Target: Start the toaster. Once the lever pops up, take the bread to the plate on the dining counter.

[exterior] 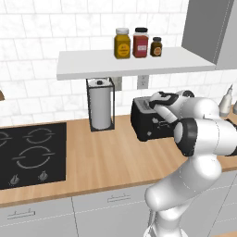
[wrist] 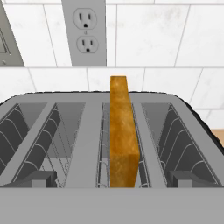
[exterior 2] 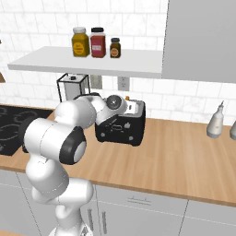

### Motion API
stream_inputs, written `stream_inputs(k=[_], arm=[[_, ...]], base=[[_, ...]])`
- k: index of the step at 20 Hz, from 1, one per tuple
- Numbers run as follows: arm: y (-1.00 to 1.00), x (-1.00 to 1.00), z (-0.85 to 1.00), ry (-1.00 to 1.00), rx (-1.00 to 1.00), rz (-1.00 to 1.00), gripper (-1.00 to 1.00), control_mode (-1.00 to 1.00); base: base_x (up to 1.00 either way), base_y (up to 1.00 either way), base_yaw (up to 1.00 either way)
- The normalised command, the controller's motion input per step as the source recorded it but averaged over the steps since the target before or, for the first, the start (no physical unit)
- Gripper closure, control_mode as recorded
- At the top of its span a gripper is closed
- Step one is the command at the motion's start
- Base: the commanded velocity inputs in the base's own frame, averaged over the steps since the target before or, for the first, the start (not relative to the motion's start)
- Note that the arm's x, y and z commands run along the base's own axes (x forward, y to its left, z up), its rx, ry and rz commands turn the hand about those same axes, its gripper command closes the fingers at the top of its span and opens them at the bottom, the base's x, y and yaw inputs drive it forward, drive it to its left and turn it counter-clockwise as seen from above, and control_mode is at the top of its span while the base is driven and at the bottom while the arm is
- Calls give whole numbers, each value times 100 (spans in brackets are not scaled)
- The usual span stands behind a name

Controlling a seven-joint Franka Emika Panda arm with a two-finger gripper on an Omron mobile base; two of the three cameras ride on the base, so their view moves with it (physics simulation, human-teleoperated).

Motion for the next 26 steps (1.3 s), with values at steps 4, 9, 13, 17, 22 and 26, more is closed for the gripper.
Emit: stream_inputs(k=[4, 9, 13, 17, 22, 26], arm=[[0, 0, 0, 0, 0, 0, -100, -100], [0, 0, 0, 0, 0, 0, -100, -100], [0, 0, 0, 0, 0, 0, -100, -100], [0, 0, 0, 0, 0, 0, -100, -100], [0, 0, 0, 0, 0, 0, -100, -100], [0, 0, 0, 0, 0, 0, -100, -100]], base=[[0, 0, 0], [0, 0, 0], [0, 0, 0], [0, 0, 0], [0, 0, 0], [0, 0, 0]])
